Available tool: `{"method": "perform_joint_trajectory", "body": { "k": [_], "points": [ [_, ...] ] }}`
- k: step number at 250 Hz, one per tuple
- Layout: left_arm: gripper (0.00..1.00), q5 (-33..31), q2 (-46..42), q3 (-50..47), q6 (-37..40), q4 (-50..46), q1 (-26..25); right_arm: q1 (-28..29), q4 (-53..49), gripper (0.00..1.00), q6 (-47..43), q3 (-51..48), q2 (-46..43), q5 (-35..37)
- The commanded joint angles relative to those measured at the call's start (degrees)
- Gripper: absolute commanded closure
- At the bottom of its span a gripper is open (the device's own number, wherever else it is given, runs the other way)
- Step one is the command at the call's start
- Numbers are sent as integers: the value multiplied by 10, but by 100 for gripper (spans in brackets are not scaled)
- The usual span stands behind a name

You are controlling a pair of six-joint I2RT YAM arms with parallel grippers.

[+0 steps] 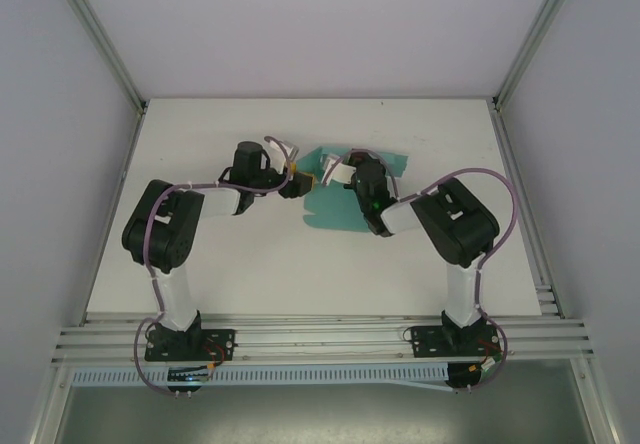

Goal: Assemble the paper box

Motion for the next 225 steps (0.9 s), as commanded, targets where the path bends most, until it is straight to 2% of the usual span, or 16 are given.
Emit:
{"method": "perform_joint_trajectory", "body": {
  "k": [1,29,68,111,129,154,166,201,225],
  "points": [
    [29,-1,11,10,8,-19,9,7,24,100,0,-19,20,-16],
    [28,-14,-9,-2,9,-20,12,13,59,100,-8,-39,42,-8],
    [27,-46,-40,-27,-4,-24,23,19,60,100,-4,-54,53,-2],
    [21,-157,-75,-27,-31,-46,50,18,51,100,1,-55,43,-4],
    [23,-164,-61,5,-32,-81,62,18,45,100,8,-55,39,-7],
    [28,-161,-19,54,-47,-126,67,18,46,100,9,-54,42,-5],
    [32,-136,-1,86,-52,-151,67,18,44,100,10,-52,45,-4],
    [34,-91,30,93,-71,-123,63,21,35,100,16,-50,46,-1],
    [35,-28,38,94,-31,-127,52,22,31,100,17,-51,43,0]
  ]
}}
